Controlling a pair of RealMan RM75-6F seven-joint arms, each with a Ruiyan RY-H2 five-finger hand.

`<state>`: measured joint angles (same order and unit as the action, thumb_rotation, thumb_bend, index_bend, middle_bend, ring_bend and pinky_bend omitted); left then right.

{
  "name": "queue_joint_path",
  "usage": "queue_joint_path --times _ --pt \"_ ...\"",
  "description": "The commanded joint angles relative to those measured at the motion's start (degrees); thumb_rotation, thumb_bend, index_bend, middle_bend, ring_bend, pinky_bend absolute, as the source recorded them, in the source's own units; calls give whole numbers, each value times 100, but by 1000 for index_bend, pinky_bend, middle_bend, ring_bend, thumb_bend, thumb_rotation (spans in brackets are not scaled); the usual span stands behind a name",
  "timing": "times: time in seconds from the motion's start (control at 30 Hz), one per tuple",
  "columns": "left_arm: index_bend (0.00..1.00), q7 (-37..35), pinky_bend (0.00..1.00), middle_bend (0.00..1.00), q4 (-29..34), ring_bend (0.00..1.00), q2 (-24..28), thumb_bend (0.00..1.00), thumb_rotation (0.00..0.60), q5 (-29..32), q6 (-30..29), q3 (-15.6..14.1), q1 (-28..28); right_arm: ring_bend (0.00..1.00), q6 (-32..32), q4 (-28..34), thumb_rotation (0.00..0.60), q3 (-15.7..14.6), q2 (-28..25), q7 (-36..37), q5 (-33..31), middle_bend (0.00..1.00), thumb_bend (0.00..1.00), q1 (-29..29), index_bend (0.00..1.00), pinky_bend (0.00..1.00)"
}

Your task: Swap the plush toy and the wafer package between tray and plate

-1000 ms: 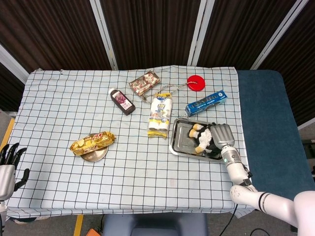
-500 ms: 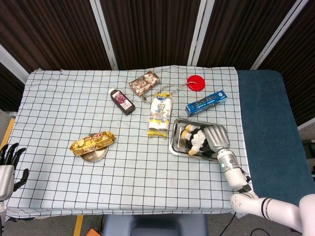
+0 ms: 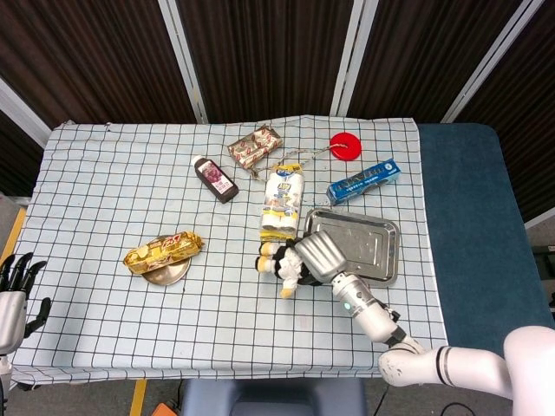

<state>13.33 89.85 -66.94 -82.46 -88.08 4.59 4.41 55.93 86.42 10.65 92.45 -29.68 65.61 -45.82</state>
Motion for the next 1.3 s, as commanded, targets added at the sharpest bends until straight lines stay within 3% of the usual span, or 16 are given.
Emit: queue_joint_path --times 0.03,0.2,0.3,0.4,0.47,0.57,0.73,1.0,1.13,1.3 --pt "182 -24 223 99 -11 44 14 434 600 42 -3 41 6 793 -227 -435 600 201 432 -32 -152 666 480 -310 810 718" --pt "182 -98 223 99 -6 44 48 434 600 95 -31 102 4 790 -502 -1000 600 317 834 333 -158 666 479 -557 807 710" --pt "182 -144 223 99 -3 44 73 435 600 104 -37 110 -3 678 -653 -1193 600 286 908 511 -154 626 469 -605 733 669" --pt "183 -185 223 99 -3 44 88 435 600 129 -26 120 -5 369 -848 -1120 600 226 792 641 -190 401 380 -612 477 536" --pt "182 -188 223 99 -8 45 88 435 600 149 -16 129 -2 147 -908 -987 600 204 686 724 -172 210 281 -603 287 376" --pt "183 -164 223 99 -8 44 81 435 600 161 8 128 9 8 -976 -698 600 181 474 923 -97 43 190 -573 130 192" --pt "182 -109 223 99 1 44 62 434 600 125 15 91 9 0 -893 -130 600 73 40 1158 172 0 127 -446 8 77" --pt "183 -91 224 99 3 44 52 436 600 111 47 73 23 0 -411 586 600 -104 -551 1250 495 0 110 -96 0 65" --pt "183 -72 223 100 9 44 24 436 600 41 80 14 32 0 1029 1664 600 -539 -1757 801 685 0 111 968 0 65" --pt "183 -15 224 100 1 44 -14 435 600 -9 129 -26 60 0 2269 1663 600 -817 -2335 799 1010 0 110 1870 0 65"
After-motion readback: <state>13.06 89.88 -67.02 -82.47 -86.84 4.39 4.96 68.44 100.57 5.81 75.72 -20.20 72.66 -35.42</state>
